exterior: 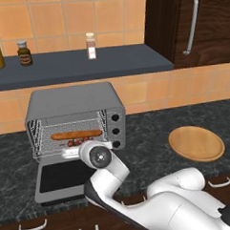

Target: Pick up the kebab skewer and baguette bread, and place them inside the toaster oven. Close the toaster oven door and start by setting the timer.

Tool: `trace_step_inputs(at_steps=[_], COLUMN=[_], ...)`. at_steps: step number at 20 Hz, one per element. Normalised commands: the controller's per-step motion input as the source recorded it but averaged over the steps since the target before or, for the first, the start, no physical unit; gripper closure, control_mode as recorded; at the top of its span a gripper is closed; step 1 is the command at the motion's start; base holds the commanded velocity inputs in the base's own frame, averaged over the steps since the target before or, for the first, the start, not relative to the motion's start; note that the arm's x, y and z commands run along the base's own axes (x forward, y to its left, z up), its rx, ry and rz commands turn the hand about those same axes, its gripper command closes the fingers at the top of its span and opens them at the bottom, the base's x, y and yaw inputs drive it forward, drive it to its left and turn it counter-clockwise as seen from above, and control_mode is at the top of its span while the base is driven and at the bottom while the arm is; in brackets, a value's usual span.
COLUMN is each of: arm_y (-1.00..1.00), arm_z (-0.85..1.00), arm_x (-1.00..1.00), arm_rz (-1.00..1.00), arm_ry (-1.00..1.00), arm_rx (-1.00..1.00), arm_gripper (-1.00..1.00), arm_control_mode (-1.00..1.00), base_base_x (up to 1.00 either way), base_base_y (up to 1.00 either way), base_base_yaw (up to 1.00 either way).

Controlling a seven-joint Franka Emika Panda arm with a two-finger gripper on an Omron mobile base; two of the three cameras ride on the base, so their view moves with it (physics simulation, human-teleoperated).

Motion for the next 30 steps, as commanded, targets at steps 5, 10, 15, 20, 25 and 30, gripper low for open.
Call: trace_step_inputs(at_steps=[5,10,15,20,25,30], arm_y=[0.05,0.09,0.11,0.02,0.04,0.01], arm_z=[0.10,0.03,-0.03,-0.03,-0.09,-0.06], arm_x=[0.00,0.18,0.19,-0.08,-0.01,0.17], arm_rz=[0.00,0.00,0.00,0.00,0.00,0.00], arm_ry=[-0.01,0.00,0.01,0.02,0.00,0.00], arm_rx=[-0.02,-0.02,-0.03,0.00,-0.01,0.00], arm_gripper=[-1.00,-1.00,-1.00,-1.00,-1.00,-1.00], arm_control_mode=[-1.00,-1.00,-1.00,-1.00,-1.00,-1.00], base_base_x=[0.00,0.00,0.00,0.00,0.00,0.00], base_base_y=[0.00,0.00,0.00,0.00,0.00,0.00], base_base_yaw=[0.00,0.00,0.00,0.00,0.00,0.00])
